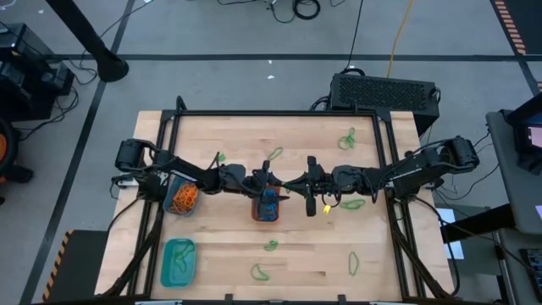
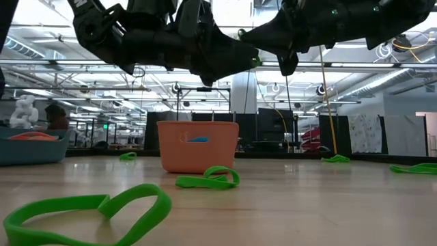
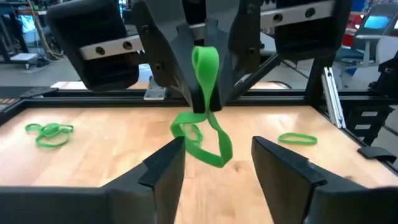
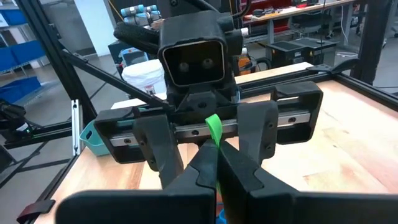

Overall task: Sort rubber bands into baskets
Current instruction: Put the green rubber band into the green bin

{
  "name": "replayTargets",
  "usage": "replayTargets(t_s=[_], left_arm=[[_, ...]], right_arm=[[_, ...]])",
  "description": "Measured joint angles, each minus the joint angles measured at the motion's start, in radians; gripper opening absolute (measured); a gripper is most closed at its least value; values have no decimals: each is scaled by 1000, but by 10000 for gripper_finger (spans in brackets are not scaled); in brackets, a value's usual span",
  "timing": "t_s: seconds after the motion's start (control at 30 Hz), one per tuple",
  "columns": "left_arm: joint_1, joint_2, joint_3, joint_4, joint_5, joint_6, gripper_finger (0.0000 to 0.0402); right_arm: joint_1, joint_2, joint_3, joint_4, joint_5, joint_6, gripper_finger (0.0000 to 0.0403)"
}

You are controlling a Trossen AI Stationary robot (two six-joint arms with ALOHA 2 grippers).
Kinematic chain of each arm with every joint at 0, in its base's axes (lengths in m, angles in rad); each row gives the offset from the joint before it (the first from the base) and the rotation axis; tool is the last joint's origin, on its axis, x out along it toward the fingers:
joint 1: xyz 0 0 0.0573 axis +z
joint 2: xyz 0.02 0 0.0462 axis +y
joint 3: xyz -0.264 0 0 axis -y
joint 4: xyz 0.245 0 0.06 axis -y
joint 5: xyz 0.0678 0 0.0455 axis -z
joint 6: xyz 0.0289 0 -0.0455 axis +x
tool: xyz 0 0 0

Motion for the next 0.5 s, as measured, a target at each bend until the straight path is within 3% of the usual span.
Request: replayTargets(t_s=[0.2,0.4,0.5], left_arm=[[0,0,0,3,0,22,123],[0,0,0,2,0,22,22],[0,0,0,2,0,23,10]], right_arm=[[0,0,0,-15,-2,0,0],[0,0,0,-31,-10,5,0],[0,0,0,-33,-10,1,5]])
